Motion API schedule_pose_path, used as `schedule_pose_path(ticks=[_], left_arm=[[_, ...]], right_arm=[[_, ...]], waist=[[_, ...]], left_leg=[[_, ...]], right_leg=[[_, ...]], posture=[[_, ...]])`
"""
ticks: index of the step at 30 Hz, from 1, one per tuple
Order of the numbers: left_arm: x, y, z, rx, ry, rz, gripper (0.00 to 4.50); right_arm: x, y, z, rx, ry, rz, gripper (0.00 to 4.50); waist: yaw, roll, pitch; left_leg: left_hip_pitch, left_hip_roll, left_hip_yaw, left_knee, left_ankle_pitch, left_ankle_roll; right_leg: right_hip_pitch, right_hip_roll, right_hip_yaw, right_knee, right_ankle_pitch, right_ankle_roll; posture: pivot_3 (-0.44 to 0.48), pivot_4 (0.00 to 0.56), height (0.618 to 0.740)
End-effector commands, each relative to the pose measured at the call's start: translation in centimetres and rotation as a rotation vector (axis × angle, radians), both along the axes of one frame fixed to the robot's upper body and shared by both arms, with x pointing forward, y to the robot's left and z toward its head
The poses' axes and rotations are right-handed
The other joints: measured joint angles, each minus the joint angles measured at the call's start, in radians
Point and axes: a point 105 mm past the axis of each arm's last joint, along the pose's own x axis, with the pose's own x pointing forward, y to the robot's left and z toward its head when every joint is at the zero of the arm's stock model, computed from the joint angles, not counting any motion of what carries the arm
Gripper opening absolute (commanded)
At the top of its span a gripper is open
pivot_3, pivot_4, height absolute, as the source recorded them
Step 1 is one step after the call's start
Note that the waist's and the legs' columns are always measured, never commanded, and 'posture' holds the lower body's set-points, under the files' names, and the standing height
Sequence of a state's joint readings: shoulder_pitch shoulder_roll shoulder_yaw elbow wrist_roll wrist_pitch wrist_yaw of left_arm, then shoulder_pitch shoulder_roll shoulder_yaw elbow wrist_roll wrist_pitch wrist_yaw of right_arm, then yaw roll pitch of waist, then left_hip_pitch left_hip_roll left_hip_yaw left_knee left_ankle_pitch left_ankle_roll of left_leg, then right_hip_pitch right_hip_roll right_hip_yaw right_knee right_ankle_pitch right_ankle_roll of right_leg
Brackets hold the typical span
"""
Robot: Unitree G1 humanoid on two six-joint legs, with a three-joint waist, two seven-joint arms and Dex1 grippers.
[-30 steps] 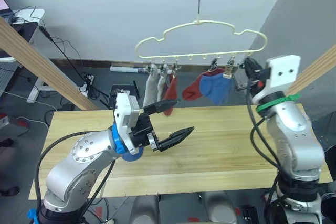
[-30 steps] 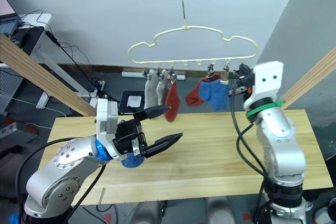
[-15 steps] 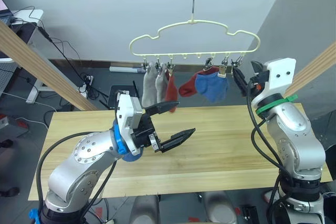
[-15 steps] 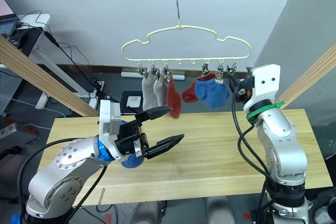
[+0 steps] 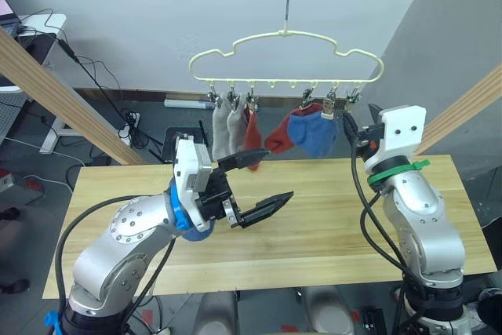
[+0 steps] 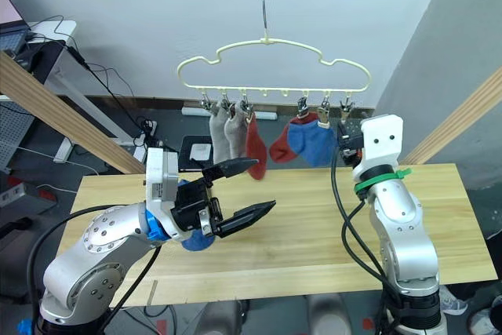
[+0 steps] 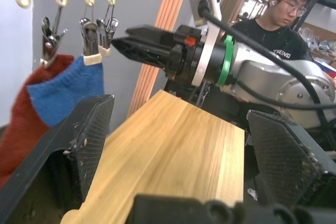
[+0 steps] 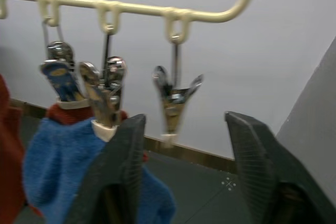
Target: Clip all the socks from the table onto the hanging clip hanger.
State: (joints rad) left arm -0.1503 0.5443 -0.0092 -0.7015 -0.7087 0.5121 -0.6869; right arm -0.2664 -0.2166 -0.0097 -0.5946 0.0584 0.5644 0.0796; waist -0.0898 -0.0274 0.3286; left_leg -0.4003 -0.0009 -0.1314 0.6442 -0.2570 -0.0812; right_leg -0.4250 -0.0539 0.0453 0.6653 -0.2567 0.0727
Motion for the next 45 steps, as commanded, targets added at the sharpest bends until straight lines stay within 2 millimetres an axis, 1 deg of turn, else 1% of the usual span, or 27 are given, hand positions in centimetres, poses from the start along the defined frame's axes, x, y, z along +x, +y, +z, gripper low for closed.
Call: schedule_pose_path(ticks=[1,7,16,21,34,45], left_arm=[[-0.6,0.0,1.2,-0.035,-0.050,-0.015,4.50],[-0.7,-0.1,1.1,-0.029,-0.049,-0.013,4.50],[-0.8,-0.2,1.1,-0.027,-0.044,-0.010,4.50],[-0.8,-0.3,1.1,-0.028,-0.040,-0.013,4.50],[-0.8,-0.3,1.0,-0.025,-0.040,-0.010,4.50],[-0.9,-0.4,0.9,-0.027,-0.037,-0.011,4.50]], right_arm=[[-0.4,0.4,1.8,0.003,-0.089,-0.009,1.41],[0.1,0.4,2.0,0.016,-0.101,-0.026,1.41],[-0.1,0.3,2.2,0.018,-0.112,-0.051,1.41],[-0.3,0.2,1.9,0.018,-0.098,-0.060,1.41],[0.2,0.0,1.4,0.059,-0.065,-0.079,1.41],[0.7,0.0,1.9,0.080,-0.078,-0.092,1.41]], waist=[[0.000,0.000,0.000],[0.001,0.000,0.000],[0.001,0.000,0.000],[0.001,0.000,0.000],[0.001,0.000,0.000],[0.001,0.000,0.000]], left_leg=[[0.000,0.000,0.000,0.000,0.000,0.000],[0.000,0.000,0.000,0.000,0.000,0.000],[0.000,0.000,0.000,0.000,0.000,0.000],[0.000,0.000,0.000,0.000,0.000,0.000],[0.000,0.000,0.000,0.000,0.000,0.000],[0.000,0.000,0.000,0.000,0.000,0.000]], right_leg=[[0.000,0.000,0.000,0.000,0.000,0.000],[0.000,0.000,0.000,0.000,0.000,0.000],[0.000,0.000,0.000,0.000,0.000,0.000],[0.000,0.000,0.000,0.000,0.000,0.000],[0.000,0.000,0.000,0.000,0.000,0.000],[0.000,0.000,0.000,0.000,0.000,0.000]], posture=[[-0.143,0.317,0.740],[-0.134,0.313,0.740],[-0.135,0.314,0.740],[-0.138,0.320,0.740],[-0.134,0.323,0.740],[-0.133,0.325,0.740]])
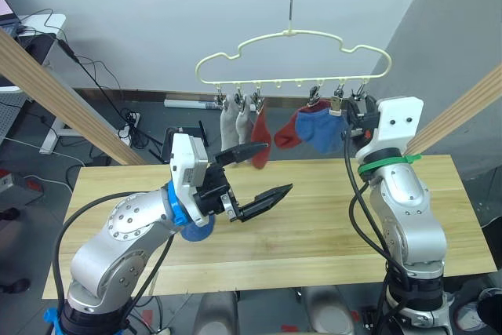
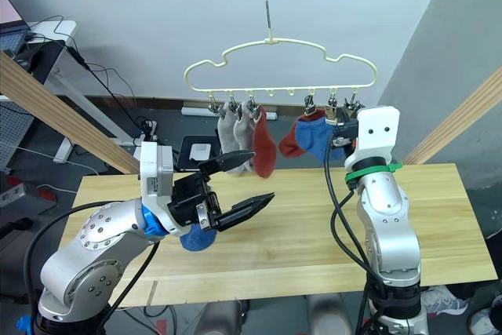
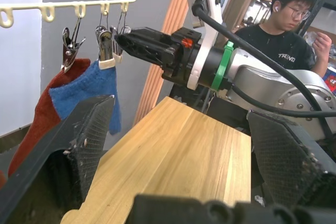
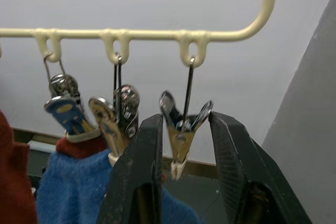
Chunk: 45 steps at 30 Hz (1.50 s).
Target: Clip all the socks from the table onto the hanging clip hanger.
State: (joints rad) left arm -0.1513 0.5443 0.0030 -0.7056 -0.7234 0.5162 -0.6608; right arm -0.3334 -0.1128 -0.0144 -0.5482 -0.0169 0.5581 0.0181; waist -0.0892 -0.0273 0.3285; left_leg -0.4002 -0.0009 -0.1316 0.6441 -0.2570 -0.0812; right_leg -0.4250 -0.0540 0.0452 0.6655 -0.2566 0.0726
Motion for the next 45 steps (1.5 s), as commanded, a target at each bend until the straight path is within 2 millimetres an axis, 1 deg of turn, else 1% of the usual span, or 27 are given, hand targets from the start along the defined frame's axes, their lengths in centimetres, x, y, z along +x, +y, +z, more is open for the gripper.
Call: schedule_pose_path(ticks=[1,12,25,26,27,29,30,43,45], left_arm=[[-1.10,-0.62,0.63,-0.012,-0.037,-0.034,4.50],[-1.18,-0.58,0.46,-0.010,-0.033,-0.030,4.50],[-1.17,-0.55,0.35,-0.007,-0.031,-0.028,4.50],[-1.17,-0.56,0.34,-0.008,-0.030,-0.029,4.50],[-1.19,-0.56,0.34,-0.009,-0.029,-0.029,4.50],[-1.23,-0.59,0.32,-0.010,-0.028,-0.031,4.50],[-1.26,-0.61,0.30,-0.011,-0.027,-0.033,4.50],[-1.35,-0.63,0.16,-0.009,-0.026,-0.038,4.50],[-1.34,-0.64,0.15,-0.009,-0.026,-0.039,4.50]], right_arm=[[-0.23,-0.23,1.01,0.007,-0.044,-0.014,1.41],[-0.14,0.57,1.47,-0.003,-0.062,0.008,1.41],[0.05,0.53,1.49,0.003,-0.062,0.005,1.41],[0.05,0.50,1.50,0.004,-0.062,0.005,1.01],[0.04,0.47,1.50,0.004,-0.062,0.003,0.83],[0.01,0.39,1.53,0.005,-0.064,0.000,0.20],[-0.01,0.35,1.54,0.004,-0.065,-0.001,0.01],[-0.15,-0.21,1.28,-0.012,-0.051,-0.007,0.01],[-0.22,-0.11,1.23,-0.003,-0.050,0.000,0.52]], waist=[[0.000,0.000,0.000],[0.000,0.000,0.000],[0.000,0.000,0.000],[0.000,0.000,0.000],[0.000,0.000,0.000],[0.000,0.000,0.000],[0.000,0.000,0.000],[0.000,0.000,0.000],[0.000,0.000,0.000]], left_leg=[[0.000,0.000,0.000,0.000,0.000,0.000],[0.000,0.000,0.000,0.000,0.000,0.000],[0.000,0.000,0.000,0.000,0.000,0.000],[0.000,0.000,0.000,0.000,0.000,0.000],[0.000,0.000,0.000,0.000,0.000,0.000],[0.000,0.000,0.000,0.000,0.000,0.000],[0.000,0.000,0.000,0.000,0.000,0.000],[0.000,0.000,0.000,0.000,0.000,0.000],[0.000,0.000,0.000,0.000,0.000,0.000]], right_leg=[[0.000,0.000,0.000,0.000,0.000,0.000],[0.000,0.000,0.000,0.000,0.000,0.000],[0.000,0.000,0.000,0.000,0.000,0.000],[0.000,0.000,0.000,0.000,0.000,0.000],[0.000,0.000,0.000,0.000,0.000,0.000],[0.000,0.000,0.000,0.000,0.000,0.000],[0.000,0.000,0.000,0.000,0.000,0.000],[0.000,0.000,0.000,0.000,0.000,0.000],[0.000,0.000,0.000,0.000,0.000,0.000]], posture=[[-0.133,0.325,0.740],[-0.131,0.331,0.740],[-0.128,0.329,0.740],[-0.128,0.329,0.740],[-0.131,0.329,0.740],[-0.131,0.328,0.740],[-0.131,0.328,0.740],[-0.138,0.318,0.740],[-0.139,0.319,0.740]])
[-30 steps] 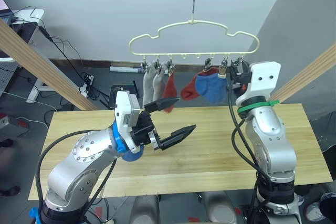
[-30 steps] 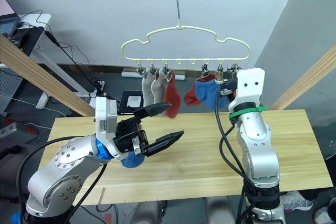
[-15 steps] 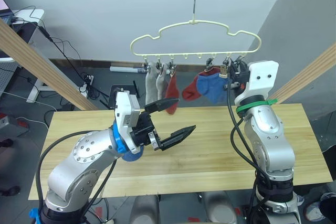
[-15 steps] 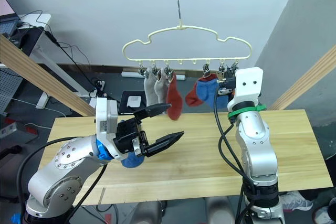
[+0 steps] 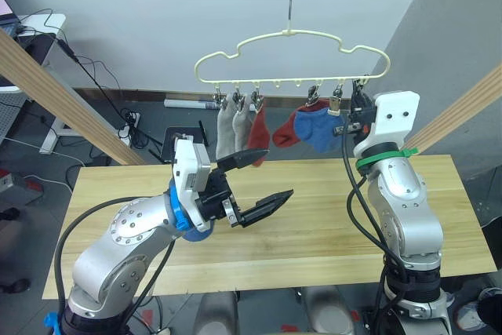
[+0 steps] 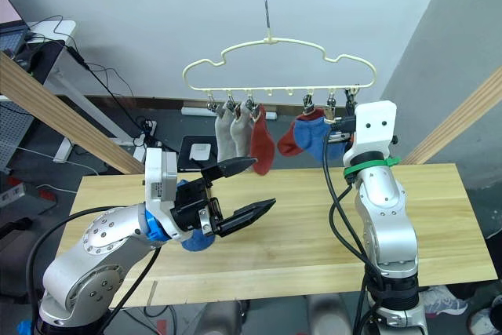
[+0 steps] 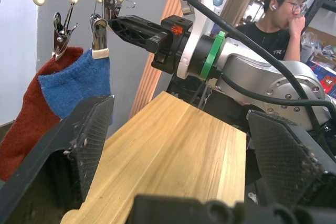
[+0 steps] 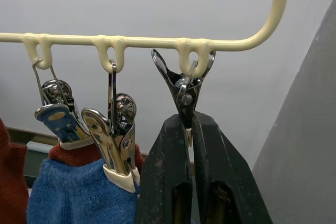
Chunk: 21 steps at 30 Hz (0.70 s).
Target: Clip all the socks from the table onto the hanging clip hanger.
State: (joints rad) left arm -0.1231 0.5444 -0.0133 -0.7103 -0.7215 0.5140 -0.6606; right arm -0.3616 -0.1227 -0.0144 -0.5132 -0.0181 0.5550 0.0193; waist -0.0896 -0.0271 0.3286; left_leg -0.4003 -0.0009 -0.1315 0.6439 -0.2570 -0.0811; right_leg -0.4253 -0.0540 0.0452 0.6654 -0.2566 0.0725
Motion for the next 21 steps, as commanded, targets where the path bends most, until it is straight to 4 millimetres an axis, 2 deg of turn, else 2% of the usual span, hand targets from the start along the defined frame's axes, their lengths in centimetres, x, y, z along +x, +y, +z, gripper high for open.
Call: schedule_pose_path(ticks=[1,6,21], left_arm=[[-1.04,-0.49,0.86,-0.012,-0.055,-0.033,4.50],[-1.11,-0.49,0.75,-0.011,-0.053,-0.034,4.50],[-1.12,-0.50,0.86,-0.011,-0.056,-0.027,4.50]], right_arm=[[-0.84,-0.09,1.10,0.010,-0.053,0.003,0.74],[-0.87,0.03,0.54,0.001,-0.031,0.001,2.35],[-0.63,0.64,1.25,0.012,-0.056,0.012,2.35]], waist=[[0.000,0.000,0.000],[0.000,0.000,0.000],[0.000,0.000,0.000]], left_leg=[[0.000,0.000,0.000,0.000,0.000,0.000],[0.000,0.000,0.000,0.000,0.000,0.000],[0.000,0.000,0.000,0.000,0.000,0.000]], right_leg=[[0.000,0.000,0.000,0.000,0.000,0.000],[0.000,0.000,0.000,0.000,0.000,0.000],[0.000,0.000,0.000,0.000,0.000,0.000]], posture=[[-0.139,0.319,0.740],[-0.136,0.320,0.740],[-0.130,0.324,0.740]])
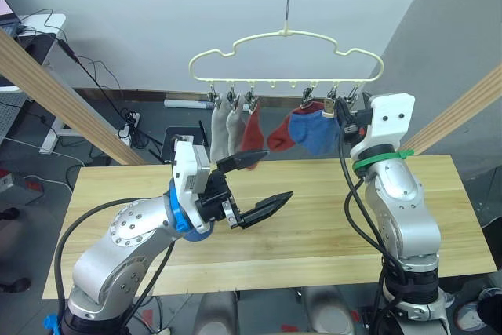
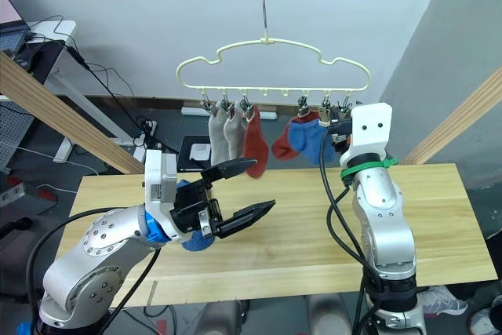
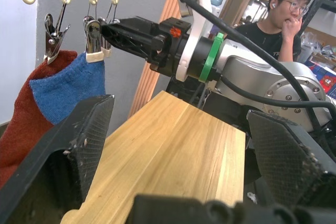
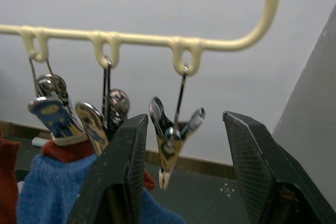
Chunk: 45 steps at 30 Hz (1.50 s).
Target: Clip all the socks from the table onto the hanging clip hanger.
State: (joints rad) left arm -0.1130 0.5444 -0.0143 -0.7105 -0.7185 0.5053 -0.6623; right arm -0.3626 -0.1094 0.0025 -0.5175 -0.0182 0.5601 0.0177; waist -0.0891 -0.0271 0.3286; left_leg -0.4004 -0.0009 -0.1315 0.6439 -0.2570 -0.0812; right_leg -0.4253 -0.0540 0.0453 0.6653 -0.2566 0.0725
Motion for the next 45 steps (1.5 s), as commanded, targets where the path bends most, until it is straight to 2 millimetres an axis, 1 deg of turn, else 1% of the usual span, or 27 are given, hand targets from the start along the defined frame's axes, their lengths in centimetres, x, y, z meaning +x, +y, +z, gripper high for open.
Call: schedule_pose_path(ticks=[1,21,24,27,30,35,37,40,42,45], left_arm=[[-1.0,-0.6,1.0,-0.009,-0.058,-0.029,4.50],[-0.8,-0.8,1.4,-0.004,-0.066,-0.023,4.50],[-0.9,-0.9,1.4,-0.005,-0.067,-0.025,4.50],[-1.0,-0.9,1.3,-0.008,-0.063,-0.027,4.50],[-1.1,-1.0,1.2,-0.010,-0.058,-0.030,4.50],[-1.0,-0.9,0.8,-0.003,-0.052,-0.025,4.50],[-0.3,-0.2,0.1,0.015,-0.027,0.020,4.50],[1.1,1.6,-2.1,0.081,0.040,0.123,4.50],[2.6,3.5,-3.9,0.120,0.107,0.230,4.50],[4.8,6.9,-6.7,0.213,0.169,0.391,4.50]], right_arm=[[-0.6,0.0,1.3,0.006,-0.059,-0.007,2.35],[-0.3,0.3,1.7,0.029,-0.071,0.000,2.35],[-0.3,0.3,1.8,0.039,-0.075,0.004,1.79],[-0.3,0.3,1.8,0.038,-0.077,0.006,0.79],[-0.4,0.2,1.8,0.033,-0.078,0.006,0.04],[-0.4,-0.3,1.6,-0.024,-0.062,0.041,0.04],[-0.2,-0.7,1.3,-0.066,-0.019,0.121,0.04],[0.0,-1.5,1.2,-0.115,0.061,0.259,0.04],[0.0,-2.0,1.2,-0.130,0.129,0.357,0.04],[-0.4,-2.3,1.4,-0.061,0.254,0.530,0.04]], waist=[[0.000,0.000,0.000],[0.000,0.000,0.000],[0.000,0.000,0.000],[0.000,0.000,0.000],[0.000,0.000,0.000],[0.000,0.000,0.000],[0.000,0.000,0.000],[-0.001,0.000,0.000],[0.000,0.000,0.000],[0.000,0.000,0.000]], left_leg=[[0.000,0.000,0.000,0.000,0.000,0.000],[0.000,0.000,0.000,0.000,0.000,0.000],[0.000,0.000,0.000,0.000,0.000,0.000],[0.000,0.000,0.000,0.000,0.000,0.000],[0.000,0.000,0.000,0.000,0.000,0.000],[0.000,0.000,0.000,0.000,0.000,0.000],[0.000,0.000,0.000,0.000,0.000,0.000],[0.000,0.000,0.000,0.000,0.000,0.000],[0.000,0.000,0.000,0.000,0.000,0.000],[0.001,0.000,0.000,0.000,0.000,0.000]], right_leg=[[0.000,0.000,0.000,0.000,0.000,0.000],[0.000,0.000,0.000,0.000,0.000,0.000],[0.000,0.000,0.000,0.000,0.000,0.000],[0.000,0.000,0.000,0.000,0.000,0.000],[0.000,0.000,0.000,0.000,0.000,0.000],[0.000,0.000,0.000,0.000,0.000,0.000],[0.000,0.000,0.000,0.000,0.000,0.000],[0.000,0.000,0.000,0.000,0.000,0.000],[0.000,0.000,0.000,0.000,0.000,0.000],[0.001,0.000,-0.001,0.000,0.000,-0.001]], posture=[[-0.130,0.324,0.740],[-0.125,0.323,0.740],[-0.126,0.324,0.740],[-0.127,0.322,0.740],[-0.131,0.322,0.740],[-0.134,0.323,0.740],[-0.140,0.325,0.740],[-0.150,0.321,0.740],[-0.153,0.322,0.740],[-0.163,0.318,0.740]])
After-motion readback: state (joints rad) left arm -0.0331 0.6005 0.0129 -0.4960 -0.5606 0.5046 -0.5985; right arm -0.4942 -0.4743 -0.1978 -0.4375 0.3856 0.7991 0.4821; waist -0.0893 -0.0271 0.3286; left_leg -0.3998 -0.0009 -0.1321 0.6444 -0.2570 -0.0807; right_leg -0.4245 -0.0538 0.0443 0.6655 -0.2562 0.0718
